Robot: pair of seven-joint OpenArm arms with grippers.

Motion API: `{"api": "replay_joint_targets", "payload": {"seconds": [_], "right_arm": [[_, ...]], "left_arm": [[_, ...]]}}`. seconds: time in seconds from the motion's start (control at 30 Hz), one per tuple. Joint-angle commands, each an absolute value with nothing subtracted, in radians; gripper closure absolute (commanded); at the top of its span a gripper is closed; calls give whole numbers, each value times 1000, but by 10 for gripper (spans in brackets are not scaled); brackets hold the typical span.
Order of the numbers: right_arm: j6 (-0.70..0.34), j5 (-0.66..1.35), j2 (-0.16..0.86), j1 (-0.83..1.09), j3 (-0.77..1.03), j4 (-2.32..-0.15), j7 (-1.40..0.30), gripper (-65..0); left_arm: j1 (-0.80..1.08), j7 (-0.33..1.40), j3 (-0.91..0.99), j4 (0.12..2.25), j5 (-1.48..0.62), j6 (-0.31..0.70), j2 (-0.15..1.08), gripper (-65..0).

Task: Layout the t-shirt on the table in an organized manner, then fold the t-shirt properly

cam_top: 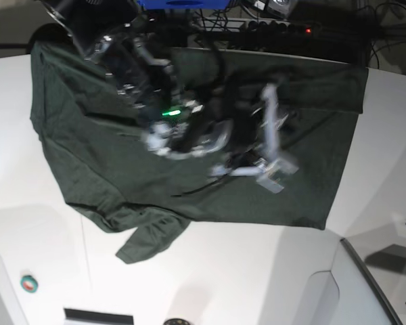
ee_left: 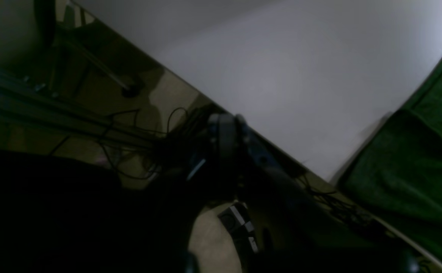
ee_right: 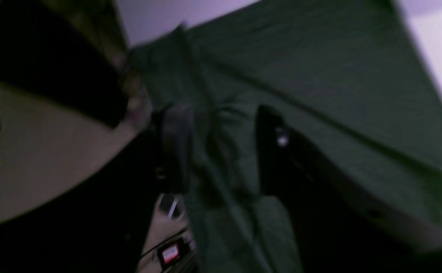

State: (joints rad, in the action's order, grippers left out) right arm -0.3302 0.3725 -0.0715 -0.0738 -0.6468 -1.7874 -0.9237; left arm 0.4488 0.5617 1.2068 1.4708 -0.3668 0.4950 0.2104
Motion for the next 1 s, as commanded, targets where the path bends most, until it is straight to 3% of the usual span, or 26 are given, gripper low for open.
{"api": "replay_joint_targets", "payload": {"seconds": [0.0,0.07,0.17,0.2,0.37,0.6,0.77,0.97], "right_arm": [[-331,371,-45,-67,-590,-1817,-917,-212],[-331,369,-5,-21,-461,-1822,-914,-171],[-332,367,39,41,-257,-1761,-909,-12],[-335,367,50,54,-206,-1738,-909,0],[-340,369,111,105,-28,-1629,-908,-5],[-340,369,136,183,-12,-1604,-829,-6],[-340,369,130,189,-10,-1593,-825,-6],[-340,369,137,136,-8,-1428,-771,-6]], "left_arm": [[449,536,1214,1498,-374,489,231,0],[447,536,1214,1501,-374,489,229,0],[443,536,1213,1506,-378,490,223,0],[443,536,1205,1517,-378,490,220,0],[443,536,1063,1603,-375,490,157,0],[384,536,863,1586,-374,484,76,0],[332,536,852,1491,-374,484,68,0],[315,535,871,1402,-374,484,99,0]]}}
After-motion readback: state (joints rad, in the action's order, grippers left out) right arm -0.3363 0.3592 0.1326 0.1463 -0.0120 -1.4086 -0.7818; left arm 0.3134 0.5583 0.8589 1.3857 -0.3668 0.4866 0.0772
